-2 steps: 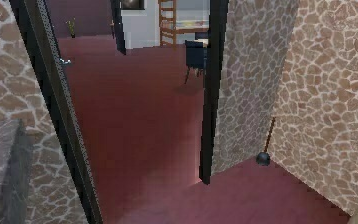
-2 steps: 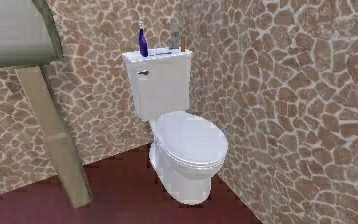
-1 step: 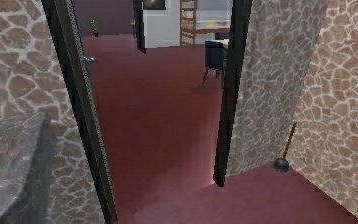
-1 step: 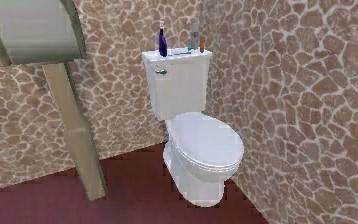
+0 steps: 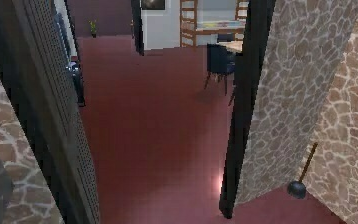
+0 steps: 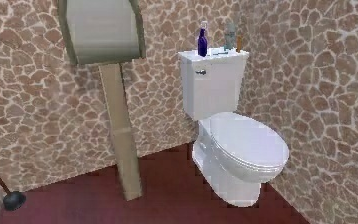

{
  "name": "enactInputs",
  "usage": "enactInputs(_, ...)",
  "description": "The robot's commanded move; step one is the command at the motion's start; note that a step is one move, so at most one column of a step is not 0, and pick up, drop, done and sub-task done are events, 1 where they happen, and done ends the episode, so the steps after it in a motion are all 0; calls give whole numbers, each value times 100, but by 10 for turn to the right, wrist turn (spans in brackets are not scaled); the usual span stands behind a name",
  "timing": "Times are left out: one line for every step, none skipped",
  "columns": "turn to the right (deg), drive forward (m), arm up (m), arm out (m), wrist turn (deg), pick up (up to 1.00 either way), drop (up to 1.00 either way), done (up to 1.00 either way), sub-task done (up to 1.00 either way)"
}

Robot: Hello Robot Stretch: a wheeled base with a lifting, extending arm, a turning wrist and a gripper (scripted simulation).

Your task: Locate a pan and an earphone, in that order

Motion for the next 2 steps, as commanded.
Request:
enactInputs(0, 100, 0, 0, 0, 0, 0, 0, 0)
enactInputs(30, 0, 0, 0, 0, 0, 0, 0, 0)
